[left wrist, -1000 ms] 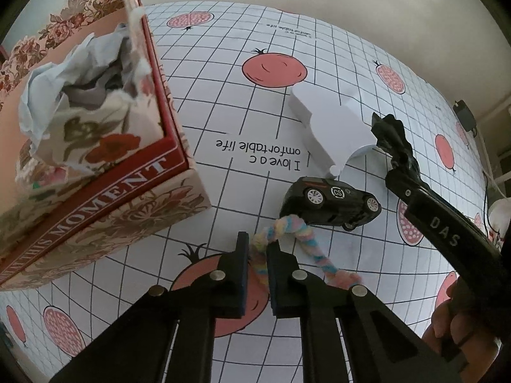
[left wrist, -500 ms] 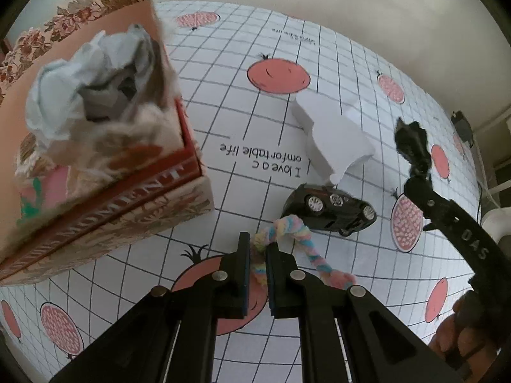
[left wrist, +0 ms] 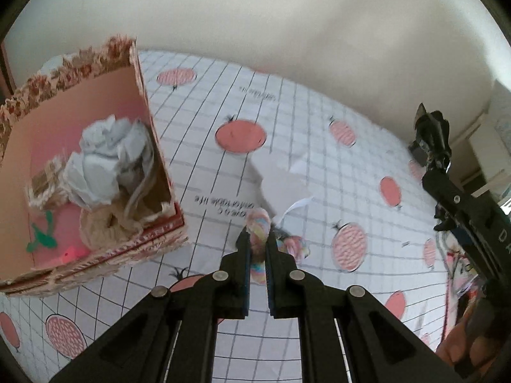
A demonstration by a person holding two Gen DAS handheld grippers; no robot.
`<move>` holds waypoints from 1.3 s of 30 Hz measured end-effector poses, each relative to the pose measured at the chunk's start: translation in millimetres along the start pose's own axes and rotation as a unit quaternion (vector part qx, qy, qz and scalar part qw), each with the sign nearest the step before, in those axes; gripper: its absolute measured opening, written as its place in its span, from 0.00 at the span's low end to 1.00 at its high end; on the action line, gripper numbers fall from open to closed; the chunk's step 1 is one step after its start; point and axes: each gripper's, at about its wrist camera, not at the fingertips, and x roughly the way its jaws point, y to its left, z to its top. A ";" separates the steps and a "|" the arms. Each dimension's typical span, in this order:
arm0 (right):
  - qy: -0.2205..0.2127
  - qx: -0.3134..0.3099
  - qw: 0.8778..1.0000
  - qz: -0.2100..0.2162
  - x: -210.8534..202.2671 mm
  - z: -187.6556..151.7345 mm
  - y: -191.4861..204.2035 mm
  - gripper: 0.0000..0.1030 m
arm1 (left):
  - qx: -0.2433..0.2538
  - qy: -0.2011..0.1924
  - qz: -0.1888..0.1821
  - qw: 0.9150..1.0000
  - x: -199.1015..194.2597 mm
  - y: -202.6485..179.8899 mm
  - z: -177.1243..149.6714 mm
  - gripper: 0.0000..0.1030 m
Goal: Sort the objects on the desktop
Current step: 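Lift and carry the rope toy and black figure over the pink box with both tools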
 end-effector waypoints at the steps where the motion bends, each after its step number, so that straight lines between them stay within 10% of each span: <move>1: -0.007 -0.001 1.000 0.003 -5.8 1.5 1.8 0.62 | 0.001 -0.011 -0.008 1.000 -5.2 -2.1 2.2 0.08; 16: -0.068 -0.017 0.997 0.043 -62.2 10.4 25.6 0.62 | 0.022 -0.118 -0.049 0.992 -66.5 -8.5 14.7 0.08; 39: -0.025 -0.050 0.992 0.114 -39.6 -19.4 95.8 0.62 | -0.047 -0.178 -0.009 0.983 -101.2 56.9 19.5 0.08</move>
